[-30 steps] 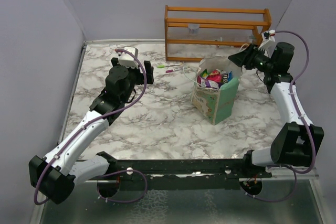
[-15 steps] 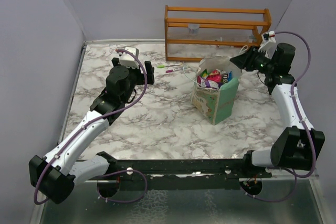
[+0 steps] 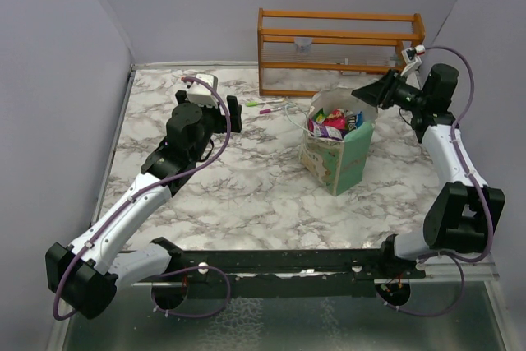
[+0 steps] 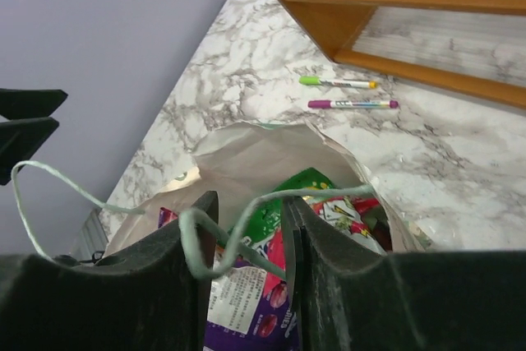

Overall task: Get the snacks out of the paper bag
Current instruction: Adjust the paper bag at the center of the board.

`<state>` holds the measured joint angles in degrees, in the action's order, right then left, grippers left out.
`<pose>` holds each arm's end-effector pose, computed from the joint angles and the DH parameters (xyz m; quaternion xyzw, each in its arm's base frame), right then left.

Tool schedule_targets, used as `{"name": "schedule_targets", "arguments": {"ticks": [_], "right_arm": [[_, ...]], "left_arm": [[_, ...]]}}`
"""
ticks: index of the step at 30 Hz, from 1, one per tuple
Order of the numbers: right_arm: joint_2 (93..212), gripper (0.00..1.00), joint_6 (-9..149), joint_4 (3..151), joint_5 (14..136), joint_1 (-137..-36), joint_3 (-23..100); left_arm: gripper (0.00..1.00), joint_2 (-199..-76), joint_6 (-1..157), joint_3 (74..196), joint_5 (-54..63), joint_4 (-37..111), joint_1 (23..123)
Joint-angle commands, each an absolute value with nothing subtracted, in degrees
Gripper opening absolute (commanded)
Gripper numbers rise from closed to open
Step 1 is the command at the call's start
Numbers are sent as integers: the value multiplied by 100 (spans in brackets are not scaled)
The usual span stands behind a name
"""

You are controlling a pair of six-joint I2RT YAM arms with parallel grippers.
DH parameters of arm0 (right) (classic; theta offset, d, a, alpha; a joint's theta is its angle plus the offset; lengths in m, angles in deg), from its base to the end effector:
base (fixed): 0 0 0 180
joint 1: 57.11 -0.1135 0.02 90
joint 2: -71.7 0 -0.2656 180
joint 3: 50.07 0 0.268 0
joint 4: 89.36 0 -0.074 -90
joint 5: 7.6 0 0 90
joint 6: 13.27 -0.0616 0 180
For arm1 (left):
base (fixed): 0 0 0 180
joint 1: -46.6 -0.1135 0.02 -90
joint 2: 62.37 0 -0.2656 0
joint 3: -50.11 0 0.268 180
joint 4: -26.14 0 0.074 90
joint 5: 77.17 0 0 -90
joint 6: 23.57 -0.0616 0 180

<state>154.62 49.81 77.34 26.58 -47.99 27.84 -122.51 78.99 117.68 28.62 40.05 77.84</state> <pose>0.3609 -0.0063 0.3196 -0.0391 0.7660 0.4549 0.4525 0.2532 -0.1340 0.3635 0.0296 0.7439 -0.1510 0.6503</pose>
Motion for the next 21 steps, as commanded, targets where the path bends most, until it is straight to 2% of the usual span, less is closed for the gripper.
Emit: {"name": "schedule_targets", "arguments": {"ticks": [1,7,13,18,21], "right_arm": [[15519,39,4332,8738,2074,-4771,2961],[15825,44,3694,9502,1824,-4772,3106],[15783,41,3498,9730,1872,-4780,3258],[15646,22,3408,9743,2040,-4780,3364],[15569,15,3046,10165,2092,-4780,3254]], "left_arm": [[99,-12257,7924,11956,2733,3947,7800],[99,-12237,7908,11956,2767,3945,7804],[99,-12241,7903,11953,2770,3946,7805],[99,-12242,7904,11952,2757,3947,7802],[99,-12240,7906,11955,2767,3944,7805]]}}
